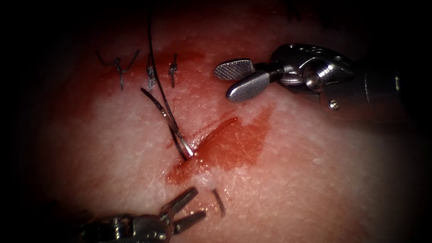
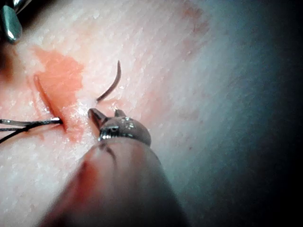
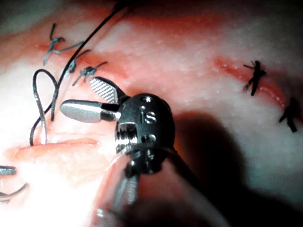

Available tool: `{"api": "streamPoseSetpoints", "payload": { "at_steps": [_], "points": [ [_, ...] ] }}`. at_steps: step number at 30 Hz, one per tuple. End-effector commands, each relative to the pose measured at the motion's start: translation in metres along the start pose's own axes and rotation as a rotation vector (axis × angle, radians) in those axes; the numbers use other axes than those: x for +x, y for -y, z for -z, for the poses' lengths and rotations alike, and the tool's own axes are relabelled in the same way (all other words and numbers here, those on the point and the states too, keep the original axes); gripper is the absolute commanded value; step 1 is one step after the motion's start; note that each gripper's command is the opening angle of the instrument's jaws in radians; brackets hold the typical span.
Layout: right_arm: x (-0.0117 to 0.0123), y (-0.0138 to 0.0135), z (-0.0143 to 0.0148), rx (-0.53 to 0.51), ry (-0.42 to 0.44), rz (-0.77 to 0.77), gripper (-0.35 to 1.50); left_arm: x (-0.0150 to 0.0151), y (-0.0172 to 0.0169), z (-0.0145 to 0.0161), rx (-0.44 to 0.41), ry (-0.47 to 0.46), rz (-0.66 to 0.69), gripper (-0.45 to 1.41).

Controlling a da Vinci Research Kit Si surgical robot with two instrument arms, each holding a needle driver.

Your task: Wound Closure

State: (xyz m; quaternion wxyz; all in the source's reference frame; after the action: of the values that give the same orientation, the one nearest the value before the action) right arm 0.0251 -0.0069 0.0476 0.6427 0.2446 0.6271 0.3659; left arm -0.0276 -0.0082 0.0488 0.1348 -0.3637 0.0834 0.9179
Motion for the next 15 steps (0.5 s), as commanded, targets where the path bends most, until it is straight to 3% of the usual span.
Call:
{"api": "streamPoseSetpoints", "payload": {
  "at_steps": [1,2,4,7,8,11,15],
  "points": [
    [-0.0013,-0.0004,-0.0006,-0.042,-0.007,0.071,0.24,0.0,-0.0008,-0.0008,0.01,-0.011,0.004,0.56],
    [-0.0013,-0.0006,-0.0004,-0.073,-0.009,0.108,-0.3,0.0002,-0.0009,-0.0011,0.027,-0.036,0.008,0.56],
    [-0.0013,-0.001,-0.0003,-0.057,-0.007,0.109,-0.08,0.0004,-0.0009,-0.0013,0.031,-0.057,0.01,0.56],
    [-0.0014,-0.0015,-0.0002,-0.058,0.002,0.174,0.76,0.0007,-0.0011,-0.0014,0.031,-0.083,0.011,0.57],
    [-0.0015,-0.0016,-0.0002,-0.055,0.014,0.189,0.88,0.0008,-0.0012,-0.0015,0.029,-0.084,0.012,0.57],
    [-0.0025,-0.0016,0.0,-0.063,0.045,0.228,1.05,0.0015,-0.0014,-0.002,0.03,-0.105,0.015,0.57],
    [-0.003,-0.0016,0.0001,-0.061,0.046,0.234,1.05,0.002,-0.0015,-0.0024,0.036,-0.121,0.006,0.57]
  ]
}}
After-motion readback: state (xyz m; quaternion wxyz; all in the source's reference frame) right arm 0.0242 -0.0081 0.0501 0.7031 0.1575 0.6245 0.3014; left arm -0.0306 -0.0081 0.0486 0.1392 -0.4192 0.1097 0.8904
